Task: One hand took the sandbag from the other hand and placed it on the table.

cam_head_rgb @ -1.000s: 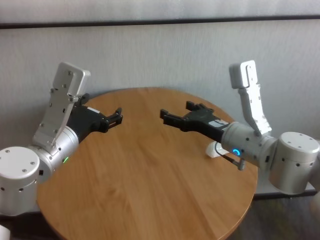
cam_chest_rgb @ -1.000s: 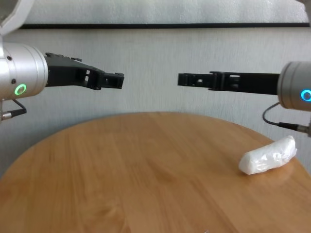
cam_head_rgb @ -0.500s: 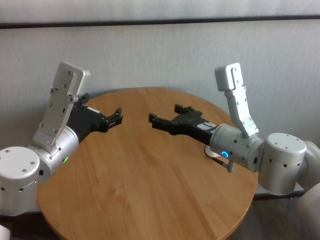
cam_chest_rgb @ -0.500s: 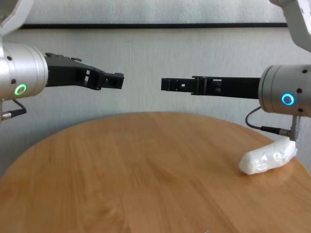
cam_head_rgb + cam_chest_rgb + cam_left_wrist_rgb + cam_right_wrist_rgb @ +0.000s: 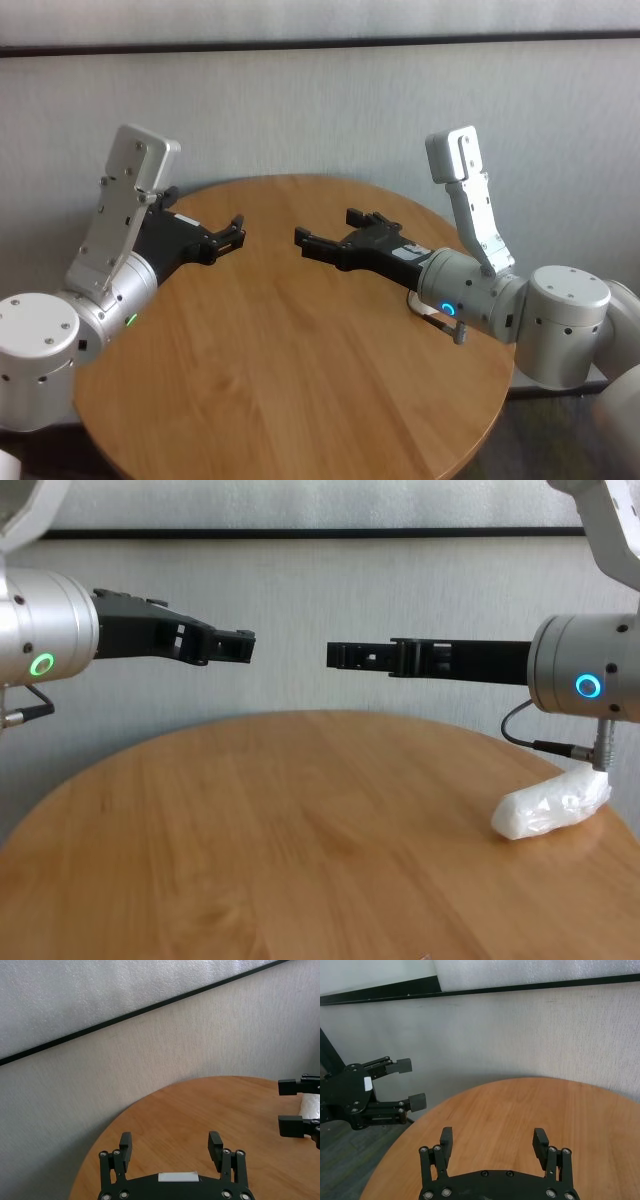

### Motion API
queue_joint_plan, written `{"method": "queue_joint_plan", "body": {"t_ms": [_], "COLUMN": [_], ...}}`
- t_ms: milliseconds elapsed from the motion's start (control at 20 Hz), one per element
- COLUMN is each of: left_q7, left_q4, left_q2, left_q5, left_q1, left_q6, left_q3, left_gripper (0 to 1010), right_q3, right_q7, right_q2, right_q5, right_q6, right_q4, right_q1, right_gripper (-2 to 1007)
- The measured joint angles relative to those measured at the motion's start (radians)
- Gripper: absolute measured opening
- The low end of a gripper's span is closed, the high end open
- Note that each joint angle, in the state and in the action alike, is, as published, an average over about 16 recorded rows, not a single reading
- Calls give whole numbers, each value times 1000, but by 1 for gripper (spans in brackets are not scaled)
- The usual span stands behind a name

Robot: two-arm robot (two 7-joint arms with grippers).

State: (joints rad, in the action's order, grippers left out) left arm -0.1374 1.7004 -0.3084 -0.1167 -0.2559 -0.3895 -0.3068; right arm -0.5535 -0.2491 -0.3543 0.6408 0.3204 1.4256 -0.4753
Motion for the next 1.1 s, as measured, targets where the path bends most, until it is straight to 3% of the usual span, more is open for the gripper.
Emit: {"method": "queue_joint_plan", "body": {"t_ms": [1100], "left_q7": [0], "left_q4": [0], "left_q2": [0], "left_q5": [0], "left_q1": [0], "left_q6": [0], "left_q3": [0], "left_gripper": [1000], "right_q3": [1], "right_q7": [3], "right_q2": [-3], "right_q5": [4], "right_q6": [0], "right_q4": [1], "right_q1": [1], "right_gripper": [1005]}}
